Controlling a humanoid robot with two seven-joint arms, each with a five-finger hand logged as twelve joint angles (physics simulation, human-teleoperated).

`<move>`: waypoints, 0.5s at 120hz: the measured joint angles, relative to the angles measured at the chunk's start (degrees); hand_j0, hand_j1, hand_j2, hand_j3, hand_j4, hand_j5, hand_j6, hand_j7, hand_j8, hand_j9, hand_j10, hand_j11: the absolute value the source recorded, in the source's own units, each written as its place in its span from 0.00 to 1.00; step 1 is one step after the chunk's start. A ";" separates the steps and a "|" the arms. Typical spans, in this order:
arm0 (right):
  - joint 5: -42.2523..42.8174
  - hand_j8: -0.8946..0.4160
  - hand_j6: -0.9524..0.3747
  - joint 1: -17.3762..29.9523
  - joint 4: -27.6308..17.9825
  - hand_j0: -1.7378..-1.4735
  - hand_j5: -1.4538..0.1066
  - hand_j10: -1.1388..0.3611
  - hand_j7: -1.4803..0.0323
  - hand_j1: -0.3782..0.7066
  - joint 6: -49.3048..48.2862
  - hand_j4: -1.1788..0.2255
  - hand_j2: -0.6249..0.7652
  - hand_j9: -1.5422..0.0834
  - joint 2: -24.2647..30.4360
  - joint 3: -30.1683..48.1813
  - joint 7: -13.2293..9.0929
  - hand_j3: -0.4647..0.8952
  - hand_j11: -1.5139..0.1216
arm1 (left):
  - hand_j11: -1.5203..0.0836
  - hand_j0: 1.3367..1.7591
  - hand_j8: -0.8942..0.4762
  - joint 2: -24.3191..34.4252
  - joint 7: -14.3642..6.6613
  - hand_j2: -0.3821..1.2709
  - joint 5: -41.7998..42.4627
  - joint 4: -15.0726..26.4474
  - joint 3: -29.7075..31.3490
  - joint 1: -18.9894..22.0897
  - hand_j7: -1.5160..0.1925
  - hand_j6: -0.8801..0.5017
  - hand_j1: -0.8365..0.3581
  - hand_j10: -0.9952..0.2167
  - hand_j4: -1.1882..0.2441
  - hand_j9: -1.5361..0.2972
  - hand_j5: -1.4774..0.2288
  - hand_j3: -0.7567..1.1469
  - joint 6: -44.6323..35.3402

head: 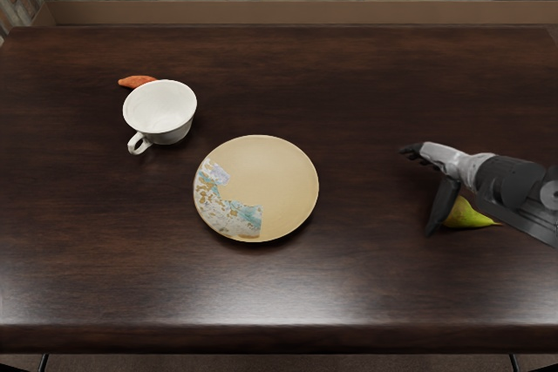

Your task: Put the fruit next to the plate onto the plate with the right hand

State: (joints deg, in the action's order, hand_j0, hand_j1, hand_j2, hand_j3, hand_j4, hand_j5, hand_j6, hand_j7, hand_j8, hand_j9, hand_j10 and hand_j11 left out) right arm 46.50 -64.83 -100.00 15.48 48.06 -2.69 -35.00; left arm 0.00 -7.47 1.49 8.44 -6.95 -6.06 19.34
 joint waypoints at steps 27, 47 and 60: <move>3.00 0.59 0.62 0.98 0.00 0.30 0.83 0.68 0.88 0.16 4.34 0.75 0.43 0.85 -0.64 -1.38 0.00 0.34 0.83 | 0.95 0.76 0.65 0.00 -0.01 0.23 0.00 0.00 0.00 0.00 0.89 0.64 0.99 0.82 0.83 0.84 0.87 0.40 0.00; 5.17 0.58 0.62 2.29 0.00 0.30 0.82 0.67 0.87 0.17 7.19 0.74 0.43 0.85 -0.69 -2.70 0.00 0.34 0.82 | 0.95 0.76 0.65 0.00 -0.03 0.23 -0.06 0.00 0.06 0.00 0.89 0.64 0.99 0.82 0.83 0.84 0.87 0.40 0.00; 5.78 0.57 0.60 2.63 0.00 0.30 0.81 0.66 0.85 0.19 8.15 0.73 0.43 0.83 -0.62 -3.01 0.00 0.34 0.81 | 0.95 0.76 0.65 0.00 -0.02 0.23 -0.08 0.00 0.08 0.00 0.89 0.64 0.99 0.82 0.83 0.84 0.87 0.40 0.00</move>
State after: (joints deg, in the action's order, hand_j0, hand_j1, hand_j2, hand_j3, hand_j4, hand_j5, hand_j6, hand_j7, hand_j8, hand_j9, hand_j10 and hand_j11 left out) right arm 52.28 -62.20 -100.00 23.63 47.44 -5.70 -35.00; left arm 0.00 -7.49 1.41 8.44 -6.87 -6.06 19.34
